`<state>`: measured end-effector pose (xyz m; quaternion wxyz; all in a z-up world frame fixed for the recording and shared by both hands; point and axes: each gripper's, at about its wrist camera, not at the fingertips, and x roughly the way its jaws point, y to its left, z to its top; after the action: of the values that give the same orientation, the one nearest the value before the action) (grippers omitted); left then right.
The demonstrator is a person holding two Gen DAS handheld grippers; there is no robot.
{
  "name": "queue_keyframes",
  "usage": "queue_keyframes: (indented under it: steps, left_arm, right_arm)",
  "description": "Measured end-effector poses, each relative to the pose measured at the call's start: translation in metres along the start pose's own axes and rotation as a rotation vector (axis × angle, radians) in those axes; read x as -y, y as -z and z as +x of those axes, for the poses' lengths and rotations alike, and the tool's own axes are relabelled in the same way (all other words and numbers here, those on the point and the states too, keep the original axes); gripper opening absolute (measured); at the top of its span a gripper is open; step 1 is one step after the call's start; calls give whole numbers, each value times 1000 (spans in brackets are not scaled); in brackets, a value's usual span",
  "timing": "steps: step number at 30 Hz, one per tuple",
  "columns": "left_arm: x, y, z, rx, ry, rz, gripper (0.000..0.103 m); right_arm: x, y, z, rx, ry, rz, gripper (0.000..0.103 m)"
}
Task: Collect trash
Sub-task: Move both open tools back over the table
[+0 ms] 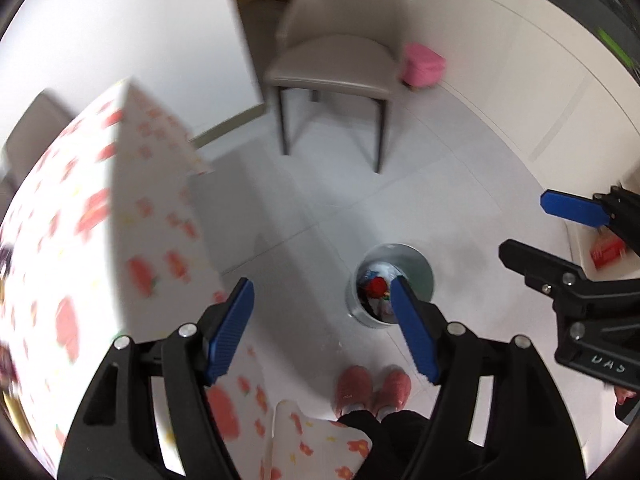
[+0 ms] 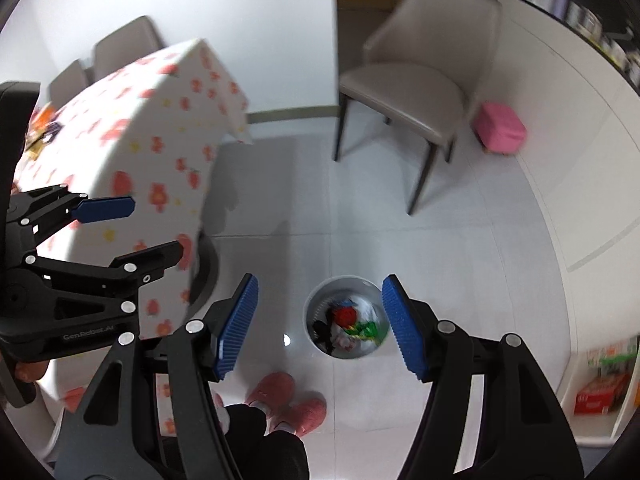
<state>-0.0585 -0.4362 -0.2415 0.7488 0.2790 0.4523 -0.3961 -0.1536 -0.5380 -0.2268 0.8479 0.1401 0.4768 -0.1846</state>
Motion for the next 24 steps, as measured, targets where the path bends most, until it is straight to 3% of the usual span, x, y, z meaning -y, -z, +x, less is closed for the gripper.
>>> queue_keyframes:
  steps: [6, 11, 17, 24]
  left_arm:
    - [-66, 34, -48, 32, -113, -198, 71]
    - [-136, 85, -81, 23, -192, -371, 71]
    - [-228, 151, -129, 41, -296, -541, 71]
    - [-341, 231, -181, 48, -421, -619, 74]
  right_arm:
    - [-66, -27, -9, 20, -94, -180, 63]
    - [-145, -47, -10, 42, -191, -310, 63]
    - [-261, -58, -23, 74, -287, -447, 64]
    - [-417, -62, -28, 83, -377, -530, 69]
